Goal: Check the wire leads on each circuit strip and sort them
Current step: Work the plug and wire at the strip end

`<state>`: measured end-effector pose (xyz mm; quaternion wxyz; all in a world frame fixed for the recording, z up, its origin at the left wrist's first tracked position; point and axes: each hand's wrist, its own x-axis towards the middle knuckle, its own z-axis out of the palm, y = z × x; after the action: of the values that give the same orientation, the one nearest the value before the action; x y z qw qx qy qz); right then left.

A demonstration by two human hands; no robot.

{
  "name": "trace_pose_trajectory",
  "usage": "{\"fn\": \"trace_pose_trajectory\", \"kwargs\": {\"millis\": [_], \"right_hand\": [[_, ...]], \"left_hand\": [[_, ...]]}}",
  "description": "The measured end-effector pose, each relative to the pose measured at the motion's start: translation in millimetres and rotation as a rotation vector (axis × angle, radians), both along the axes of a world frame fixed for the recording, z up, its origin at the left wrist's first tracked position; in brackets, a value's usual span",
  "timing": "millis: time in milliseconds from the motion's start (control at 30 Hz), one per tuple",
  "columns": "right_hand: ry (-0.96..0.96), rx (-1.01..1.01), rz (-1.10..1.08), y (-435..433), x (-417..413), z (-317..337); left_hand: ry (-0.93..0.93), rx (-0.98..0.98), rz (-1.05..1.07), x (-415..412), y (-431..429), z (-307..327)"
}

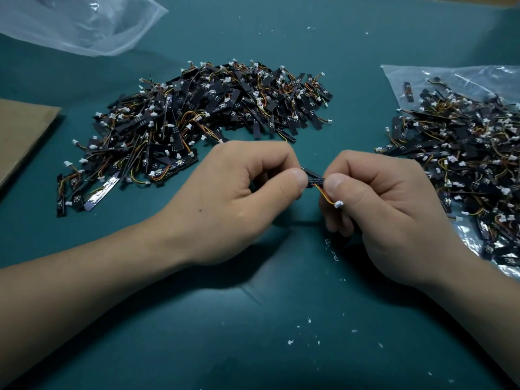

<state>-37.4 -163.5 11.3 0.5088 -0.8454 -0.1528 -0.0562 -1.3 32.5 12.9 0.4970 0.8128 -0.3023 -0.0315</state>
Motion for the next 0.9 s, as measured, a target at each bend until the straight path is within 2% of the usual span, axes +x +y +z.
{"fn": "trace_pose_trajectory", "kwargs": {"millis": [100,300,900], "right_hand": [[0.008,0.017,0.005,-0.1,0.2,0.1],[0.018,0.068,0.005,-0.1,1.0,-0.2],[0.003,0.000,0.009,-0.3,0.6,-0.5]], "left_hand": [[-0.021,0.040,-0.013,-0.6,-0.6,-1.4],[-0.003,-0.018,0.016,0.1,-0.2,-2.8],[0.021,0.005,-0.007,0.8,0.3,-0.9]]}}
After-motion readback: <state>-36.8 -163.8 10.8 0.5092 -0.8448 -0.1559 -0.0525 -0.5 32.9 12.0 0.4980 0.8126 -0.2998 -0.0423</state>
